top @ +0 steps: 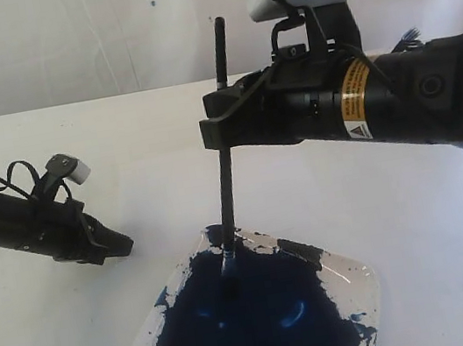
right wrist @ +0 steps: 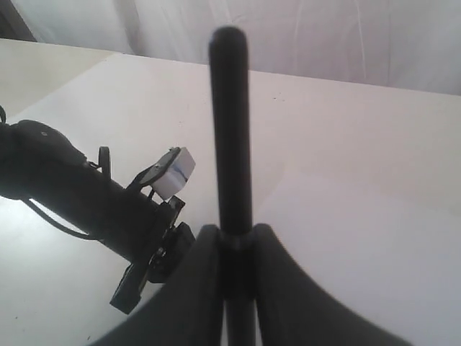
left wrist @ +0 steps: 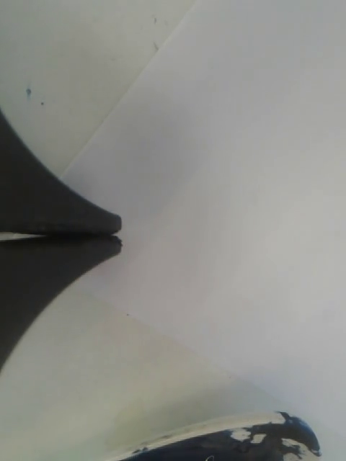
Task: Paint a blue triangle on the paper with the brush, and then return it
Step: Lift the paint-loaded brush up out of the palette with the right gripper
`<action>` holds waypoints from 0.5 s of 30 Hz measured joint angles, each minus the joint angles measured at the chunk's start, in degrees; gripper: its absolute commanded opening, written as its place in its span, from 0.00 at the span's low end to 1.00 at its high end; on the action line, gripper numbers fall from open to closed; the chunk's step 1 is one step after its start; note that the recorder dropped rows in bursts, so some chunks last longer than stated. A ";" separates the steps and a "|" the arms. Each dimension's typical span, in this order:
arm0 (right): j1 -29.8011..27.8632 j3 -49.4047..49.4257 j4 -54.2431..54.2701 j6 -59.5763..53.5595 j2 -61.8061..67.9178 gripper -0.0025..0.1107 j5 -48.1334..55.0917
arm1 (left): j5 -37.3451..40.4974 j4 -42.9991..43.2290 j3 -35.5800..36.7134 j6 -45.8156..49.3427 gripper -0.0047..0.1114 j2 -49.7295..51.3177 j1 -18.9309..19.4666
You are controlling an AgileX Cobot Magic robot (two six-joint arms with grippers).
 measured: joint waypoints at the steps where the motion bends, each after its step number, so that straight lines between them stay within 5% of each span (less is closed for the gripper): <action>1: 0.00 -0.12 0.00 0.00 0.10 0.02 0.00 | 0.00 0.00 0.00 0.00 0.04 0.00 0.00; 15: -3.20 -17.00 6.86 -12.42 9.27 0.02 -6.25 | 0.00 0.11 0.00 0.00 0.04 0.00 0.00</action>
